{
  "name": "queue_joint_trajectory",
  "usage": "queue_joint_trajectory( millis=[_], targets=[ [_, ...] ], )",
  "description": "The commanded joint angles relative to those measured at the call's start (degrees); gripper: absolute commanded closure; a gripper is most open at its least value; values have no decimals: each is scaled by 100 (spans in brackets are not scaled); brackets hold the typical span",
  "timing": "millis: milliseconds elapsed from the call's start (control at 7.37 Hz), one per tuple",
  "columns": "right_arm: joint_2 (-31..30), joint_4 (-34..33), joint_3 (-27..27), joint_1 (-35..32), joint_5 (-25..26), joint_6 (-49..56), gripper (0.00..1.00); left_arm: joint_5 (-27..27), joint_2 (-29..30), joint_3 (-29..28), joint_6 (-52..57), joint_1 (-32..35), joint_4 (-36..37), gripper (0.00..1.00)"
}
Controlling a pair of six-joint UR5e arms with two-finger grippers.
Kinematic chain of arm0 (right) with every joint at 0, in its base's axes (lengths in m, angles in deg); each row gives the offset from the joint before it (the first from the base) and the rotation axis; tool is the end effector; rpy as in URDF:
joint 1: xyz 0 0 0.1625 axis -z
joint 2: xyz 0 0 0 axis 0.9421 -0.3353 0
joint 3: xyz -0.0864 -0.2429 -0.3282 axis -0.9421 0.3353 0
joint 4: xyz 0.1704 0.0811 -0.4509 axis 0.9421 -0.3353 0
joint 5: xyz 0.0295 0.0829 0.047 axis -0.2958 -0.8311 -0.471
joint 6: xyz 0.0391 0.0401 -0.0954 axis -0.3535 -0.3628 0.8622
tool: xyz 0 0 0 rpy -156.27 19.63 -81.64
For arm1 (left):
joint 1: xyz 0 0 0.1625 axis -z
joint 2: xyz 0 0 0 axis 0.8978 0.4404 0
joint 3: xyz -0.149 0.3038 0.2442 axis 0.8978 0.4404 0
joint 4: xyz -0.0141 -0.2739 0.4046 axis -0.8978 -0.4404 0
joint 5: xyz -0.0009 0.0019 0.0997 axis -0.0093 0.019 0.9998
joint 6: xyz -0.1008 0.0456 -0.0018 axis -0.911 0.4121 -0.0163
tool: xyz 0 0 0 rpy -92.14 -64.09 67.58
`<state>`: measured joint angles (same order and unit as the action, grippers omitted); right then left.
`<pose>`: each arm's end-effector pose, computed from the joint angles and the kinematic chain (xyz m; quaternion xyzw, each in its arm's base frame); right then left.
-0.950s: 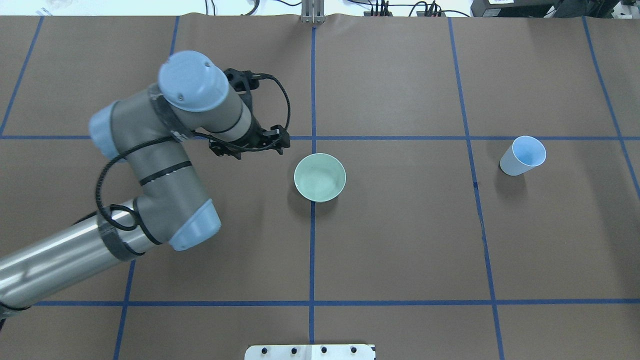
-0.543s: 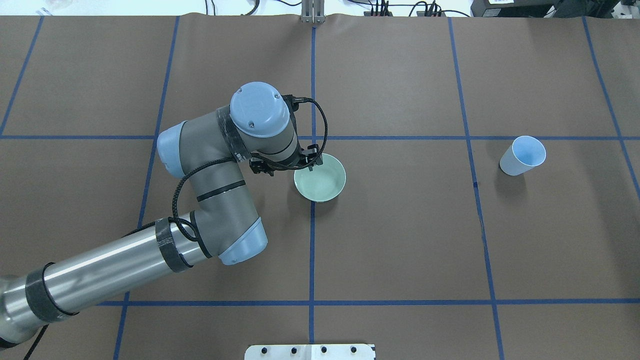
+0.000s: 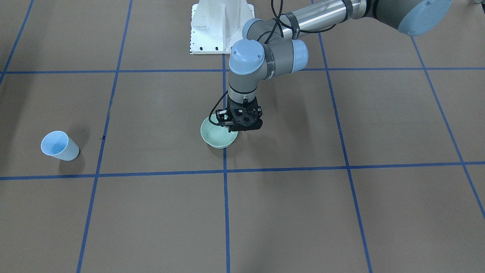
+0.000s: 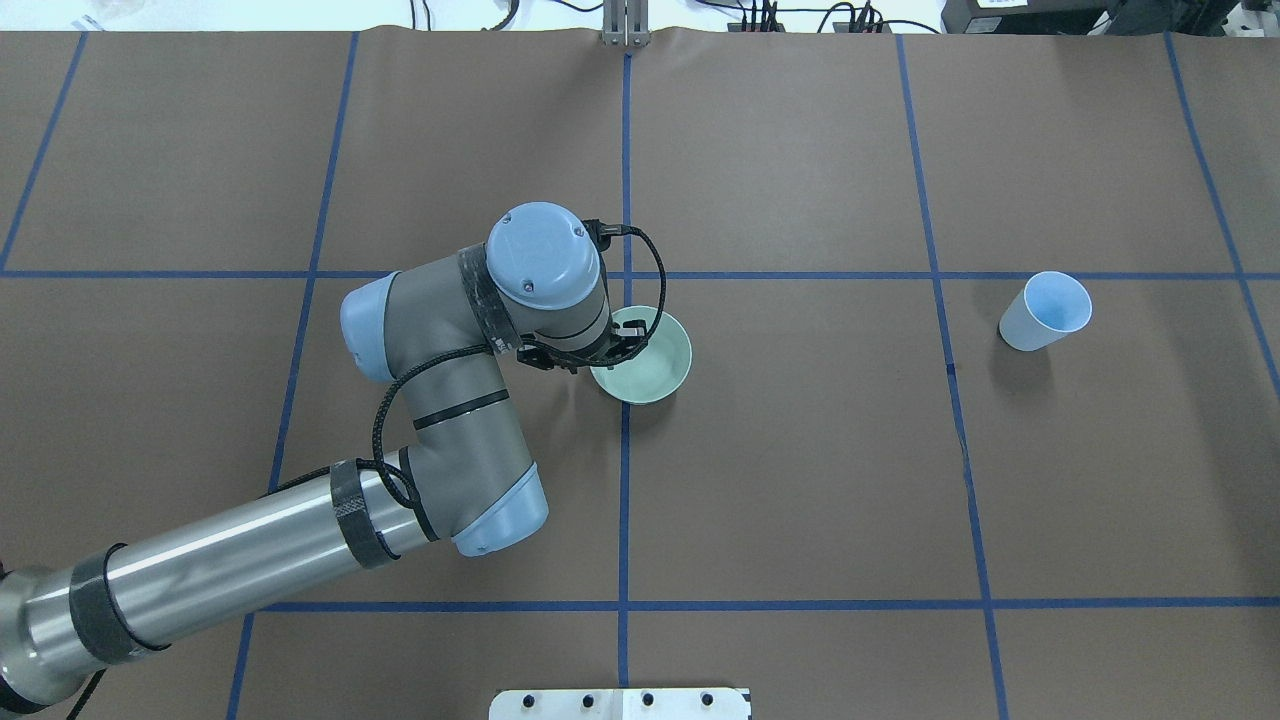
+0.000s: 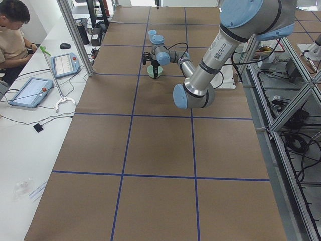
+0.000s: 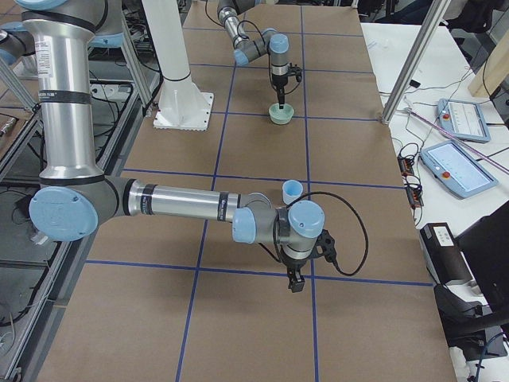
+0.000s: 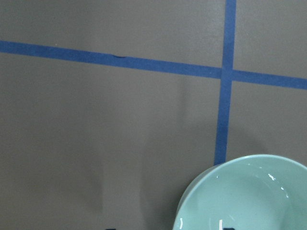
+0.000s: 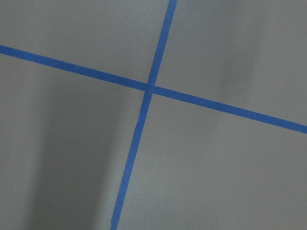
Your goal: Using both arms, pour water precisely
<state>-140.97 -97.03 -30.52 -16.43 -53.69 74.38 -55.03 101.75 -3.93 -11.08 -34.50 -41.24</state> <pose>0.0282 -0.5786 0.6940 0.0299 -0.3529 -0.1191 0.9276 0.6657 -0.4936 0.1491 0.0340 0.4189 -0.0666 0.9049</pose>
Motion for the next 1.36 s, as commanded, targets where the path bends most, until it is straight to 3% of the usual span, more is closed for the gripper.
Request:
queue_joint_trajectory(
  millis=[0, 407, 543, 950, 1221],
  targets=[
    [0, 0, 9, 0, 0, 2, 0, 4, 7, 31, 28, -11, -1, 100],
    [-53, 0, 26, 0, 0, -7, 0, -162, -36, 460, 623, 138, 60, 100],
    [-62, 0, 26, 0, 0, -7, 0, -546, -306, 688, 913, 374, 69, 100],
    [-62, 0, 44, 0, -9, -7, 0, -1321, -2060, 1873, 2518, 1181, 8, 100],
    [-97, 0, 44, 0, -9, -7, 0, -1604, -3055, 2123, 3862, 1840, -176, 100]
  ],
)
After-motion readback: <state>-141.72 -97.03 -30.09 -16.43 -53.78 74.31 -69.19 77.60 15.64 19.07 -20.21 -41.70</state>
